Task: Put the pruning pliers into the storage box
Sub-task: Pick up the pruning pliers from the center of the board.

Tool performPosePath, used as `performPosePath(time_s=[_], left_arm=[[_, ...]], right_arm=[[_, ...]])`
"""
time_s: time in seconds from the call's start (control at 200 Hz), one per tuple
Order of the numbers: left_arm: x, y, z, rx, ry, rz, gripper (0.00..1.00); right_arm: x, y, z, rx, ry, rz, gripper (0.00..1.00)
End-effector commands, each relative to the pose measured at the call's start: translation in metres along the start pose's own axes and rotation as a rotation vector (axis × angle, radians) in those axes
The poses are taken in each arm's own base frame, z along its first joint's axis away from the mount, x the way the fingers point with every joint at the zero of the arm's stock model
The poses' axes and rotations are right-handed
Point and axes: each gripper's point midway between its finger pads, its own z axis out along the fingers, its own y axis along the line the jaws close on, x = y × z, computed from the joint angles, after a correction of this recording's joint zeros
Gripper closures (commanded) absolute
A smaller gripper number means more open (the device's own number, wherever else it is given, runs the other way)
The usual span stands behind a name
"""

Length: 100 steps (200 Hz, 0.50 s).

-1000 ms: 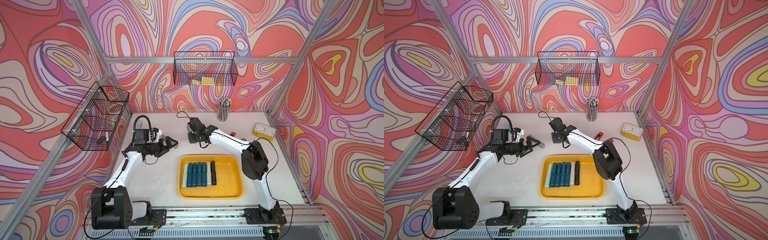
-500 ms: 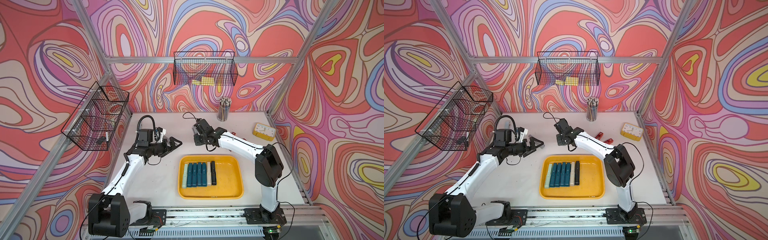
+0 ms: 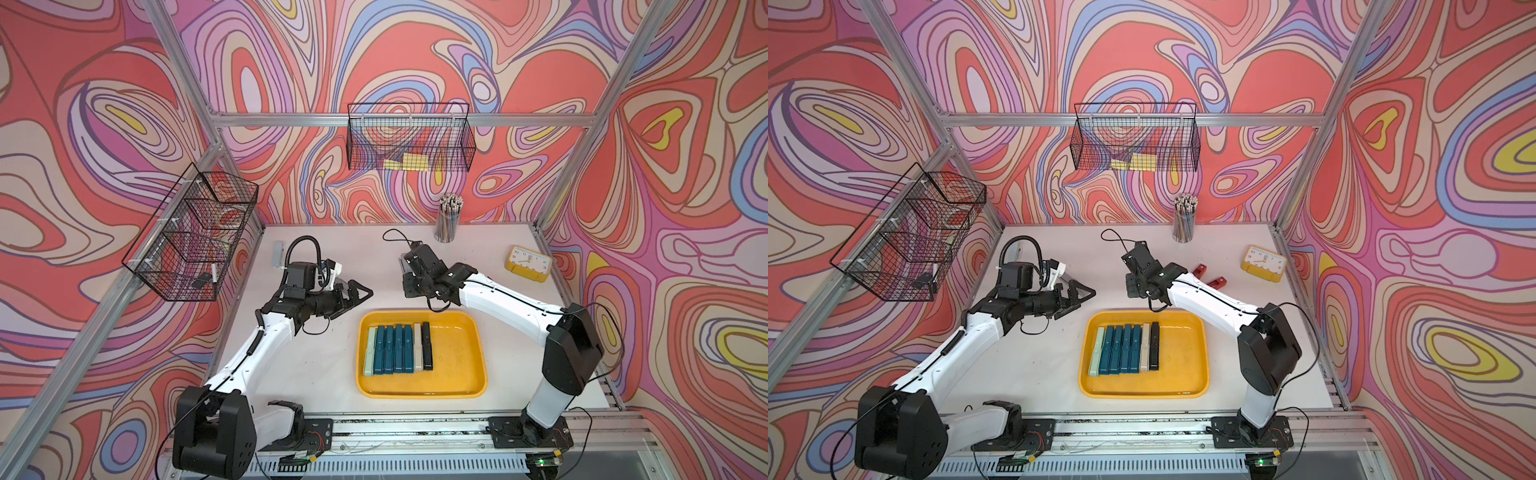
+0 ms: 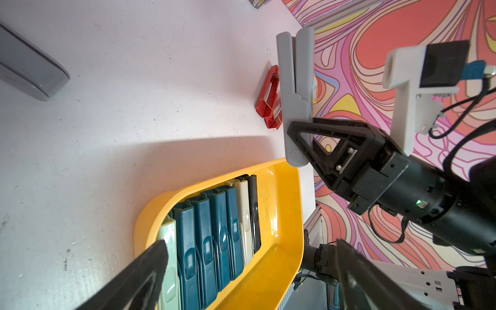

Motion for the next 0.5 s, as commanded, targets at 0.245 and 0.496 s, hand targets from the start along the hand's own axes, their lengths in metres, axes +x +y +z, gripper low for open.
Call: performPosePath(time_s=[0.245,0.496], left_arm=[[0.011,-0.018,0.002,0.014,-0.012,0.055,0.01],[0.024,-0.025,0.005,0.01,0.0,0.077,0.01]], right_arm=[[0.008,-0.012,-0.03,0.03,-0.044,0.047,0.85],[0.029,-0.019,-0.045,0.051,-0.044,0.067,0.85]])
